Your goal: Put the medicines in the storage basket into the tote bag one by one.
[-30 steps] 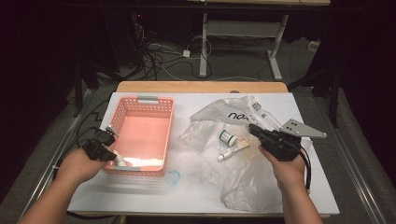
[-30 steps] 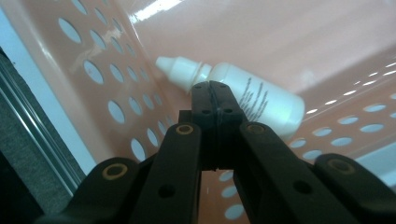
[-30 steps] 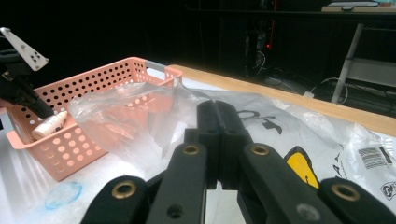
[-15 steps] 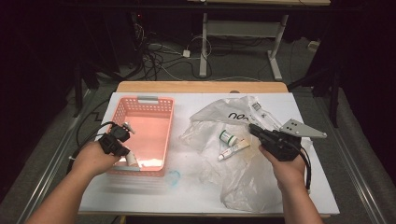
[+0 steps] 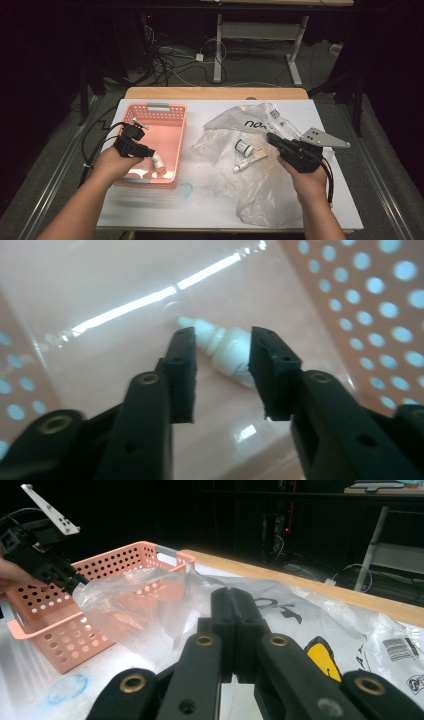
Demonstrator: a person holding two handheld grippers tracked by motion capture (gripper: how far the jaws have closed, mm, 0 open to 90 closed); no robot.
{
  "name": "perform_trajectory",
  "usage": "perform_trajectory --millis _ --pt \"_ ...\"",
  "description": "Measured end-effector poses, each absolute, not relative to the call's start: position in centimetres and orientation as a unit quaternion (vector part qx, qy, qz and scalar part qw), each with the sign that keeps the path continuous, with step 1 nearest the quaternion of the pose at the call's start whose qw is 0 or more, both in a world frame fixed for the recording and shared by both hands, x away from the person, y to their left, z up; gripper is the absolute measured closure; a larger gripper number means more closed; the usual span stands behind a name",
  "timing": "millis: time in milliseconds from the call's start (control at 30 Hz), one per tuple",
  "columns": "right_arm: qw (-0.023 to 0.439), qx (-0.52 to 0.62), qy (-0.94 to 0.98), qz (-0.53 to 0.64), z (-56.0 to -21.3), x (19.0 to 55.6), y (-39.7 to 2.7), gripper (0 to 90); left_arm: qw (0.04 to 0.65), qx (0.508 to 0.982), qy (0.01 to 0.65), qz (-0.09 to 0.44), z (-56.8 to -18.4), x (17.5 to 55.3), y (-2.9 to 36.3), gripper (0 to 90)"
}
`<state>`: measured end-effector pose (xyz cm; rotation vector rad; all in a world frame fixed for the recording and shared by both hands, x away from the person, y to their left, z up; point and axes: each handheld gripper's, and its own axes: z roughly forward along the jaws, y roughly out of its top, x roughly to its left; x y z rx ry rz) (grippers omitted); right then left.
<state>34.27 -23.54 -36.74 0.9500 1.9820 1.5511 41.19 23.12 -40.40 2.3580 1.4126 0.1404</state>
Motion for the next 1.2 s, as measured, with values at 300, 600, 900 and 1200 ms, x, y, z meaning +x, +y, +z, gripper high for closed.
perform_trajectory --millis 300,600,900,1200 --pt "0.221 0.346 0.719 0.561 -36.9 34.3 -23.5 90.0 0.174 0.829 0.532 0.023 -41.6 42.4 21.8 19.0" --pt "0.222 0.345 0.717 0.563 -36.9 34.4 -23.5 90.0 0.138 0.835 0.533 -0.01 -42.7 42.5 20.7 30.1" --pt "0.222 0.346 0.717 0.563 -36.8 34.3 -23.6 90.0 0.115 0.847 0.519 -0.02 -43.1 42.7 20.3 47.5" --pt "0.224 0.344 0.716 0.564 -36.7 34.3 -23.7 90.0 0.072 0.864 0.497 -0.023 -43.8 42.7 19.6 51.8"
